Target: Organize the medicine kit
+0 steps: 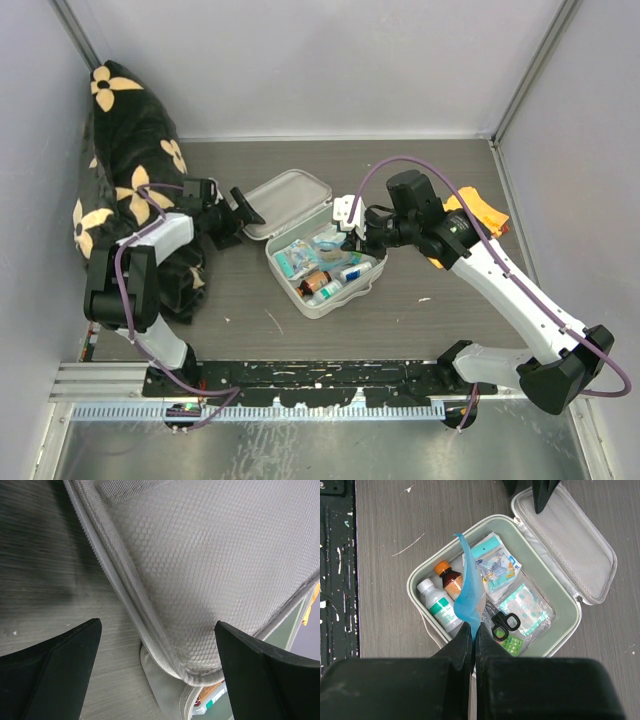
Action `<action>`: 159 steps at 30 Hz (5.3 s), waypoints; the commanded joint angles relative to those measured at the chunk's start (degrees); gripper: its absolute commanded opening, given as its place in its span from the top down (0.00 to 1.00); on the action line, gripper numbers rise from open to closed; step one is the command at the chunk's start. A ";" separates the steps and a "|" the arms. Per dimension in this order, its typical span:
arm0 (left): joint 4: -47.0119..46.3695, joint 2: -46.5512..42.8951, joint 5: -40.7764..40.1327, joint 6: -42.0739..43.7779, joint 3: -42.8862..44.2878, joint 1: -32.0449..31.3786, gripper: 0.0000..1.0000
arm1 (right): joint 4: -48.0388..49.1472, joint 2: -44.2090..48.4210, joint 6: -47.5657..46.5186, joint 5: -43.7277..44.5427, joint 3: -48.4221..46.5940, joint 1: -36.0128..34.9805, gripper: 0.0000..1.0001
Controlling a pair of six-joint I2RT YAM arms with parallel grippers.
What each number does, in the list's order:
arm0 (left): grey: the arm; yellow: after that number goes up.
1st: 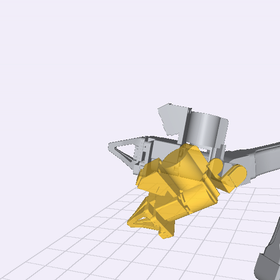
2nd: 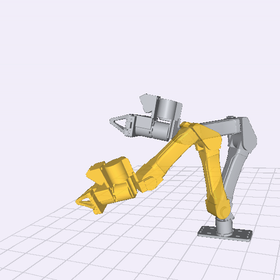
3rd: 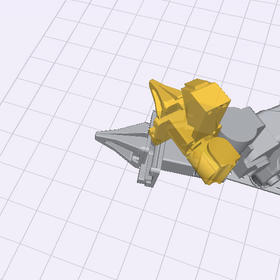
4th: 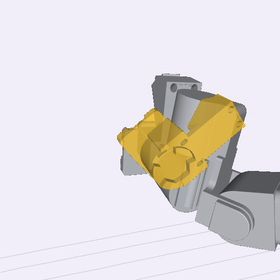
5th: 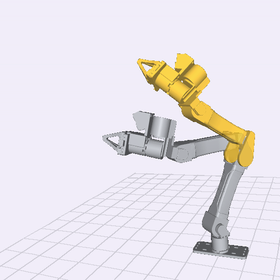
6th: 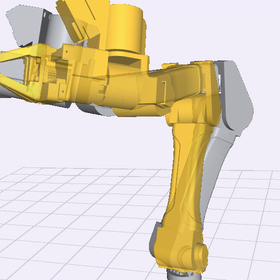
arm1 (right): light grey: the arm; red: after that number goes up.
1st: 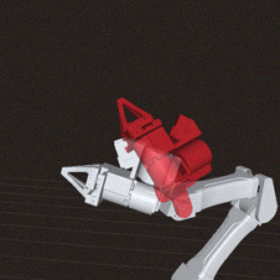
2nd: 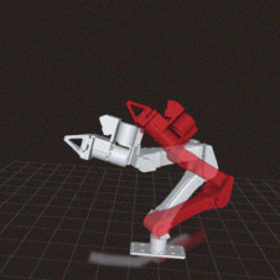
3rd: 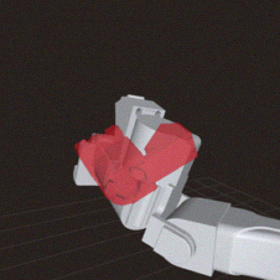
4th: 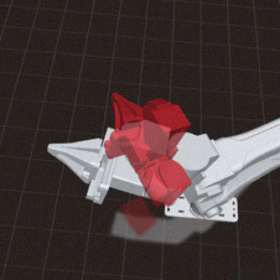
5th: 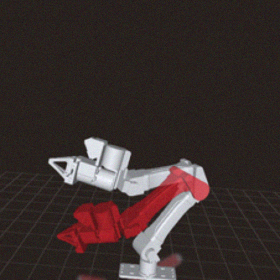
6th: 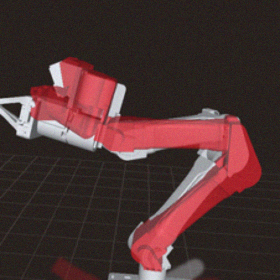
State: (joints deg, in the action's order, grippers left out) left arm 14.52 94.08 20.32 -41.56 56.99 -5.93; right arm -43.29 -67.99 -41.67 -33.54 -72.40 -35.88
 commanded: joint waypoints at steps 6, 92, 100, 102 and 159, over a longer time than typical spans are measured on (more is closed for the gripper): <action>-12.67 3.90 6.99 -4.19 1.93 0.40 0.02 | 3.12 1.27 0.15 0.23 0.17 0.28 0.99; -21.01 -14.79 27.08 22.63 9.71 -5.47 0.71 | 6.21 -5.44 4.22 6.80 -21.30 2.13 0.99; -15.52 -18.89 26.67 28.71 8.07 -7.31 0.89 | 3.25 -3.59 2.64 5.09 -20.36 2.30 0.99; -13.76 -19.59 27.35 29.52 8.20 -7.64 0.94 | 2.01 -3.64 1.68 3.87 -21.10 2.35 0.99; -0.71 -29.22 32.08 37.69 5.23 -8.39 1.00 | -3.67 -21.47 -20.47 -19.20 -30.74 7.57 0.99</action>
State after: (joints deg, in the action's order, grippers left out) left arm 15.27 66.74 50.81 -3.57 62.54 -14.24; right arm -49.52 -89.14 -60.93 -49.63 -104.49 -28.82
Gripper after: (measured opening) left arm 0.151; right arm 0.048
